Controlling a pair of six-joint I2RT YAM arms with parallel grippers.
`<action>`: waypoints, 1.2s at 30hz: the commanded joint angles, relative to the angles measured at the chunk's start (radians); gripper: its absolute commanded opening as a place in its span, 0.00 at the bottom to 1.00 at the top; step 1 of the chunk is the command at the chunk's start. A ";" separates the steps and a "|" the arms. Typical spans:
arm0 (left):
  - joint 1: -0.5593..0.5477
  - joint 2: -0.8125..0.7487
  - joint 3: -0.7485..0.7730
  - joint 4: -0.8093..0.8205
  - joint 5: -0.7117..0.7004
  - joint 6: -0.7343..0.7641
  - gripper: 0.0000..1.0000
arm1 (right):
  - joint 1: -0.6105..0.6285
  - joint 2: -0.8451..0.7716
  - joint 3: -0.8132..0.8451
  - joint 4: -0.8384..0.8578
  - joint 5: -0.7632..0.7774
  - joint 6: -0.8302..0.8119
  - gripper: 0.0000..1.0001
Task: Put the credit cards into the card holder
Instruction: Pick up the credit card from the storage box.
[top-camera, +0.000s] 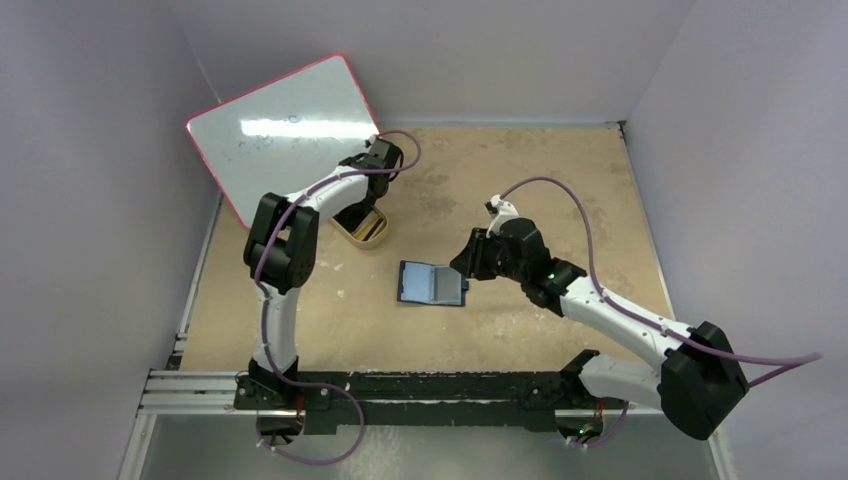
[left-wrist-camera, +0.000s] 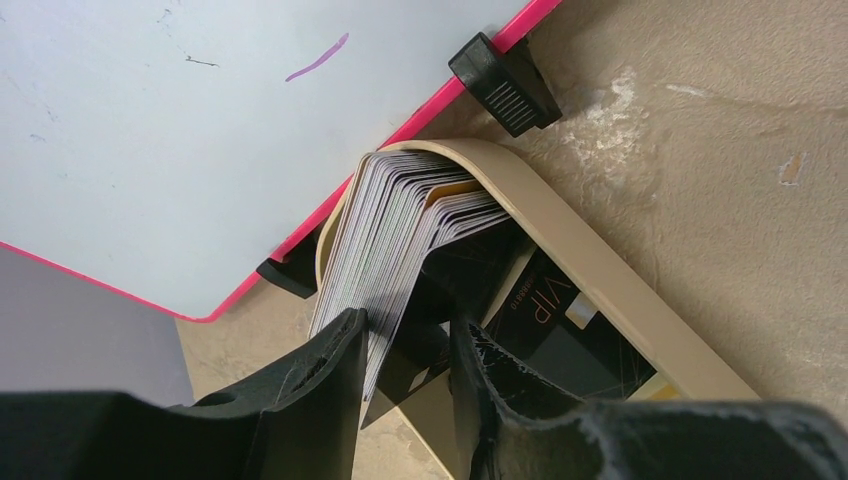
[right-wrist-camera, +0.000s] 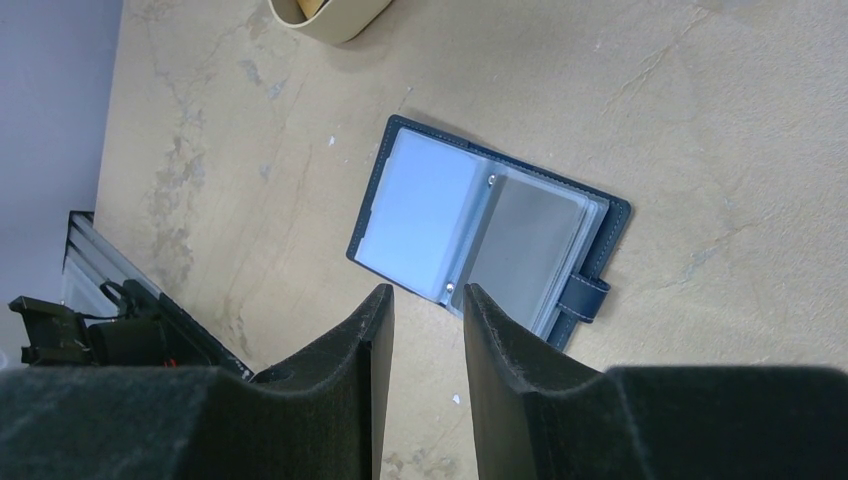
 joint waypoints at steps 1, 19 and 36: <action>0.014 -0.049 0.053 0.019 -0.076 0.010 0.33 | 0.005 -0.002 -0.001 0.035 -0.002 0.003 0.34; -0.002 -0.061 0.071 -0.005 -0.113 0.010 0.26 | 0.004 0.024 0.004 0.065 0.011 -0.006 0.34; -0.071 -0.136 0.095 -0.227 0.011 -0.159 0.00 | 0.004 0.044 -0.009 0.086 -0.010 0.002 0.34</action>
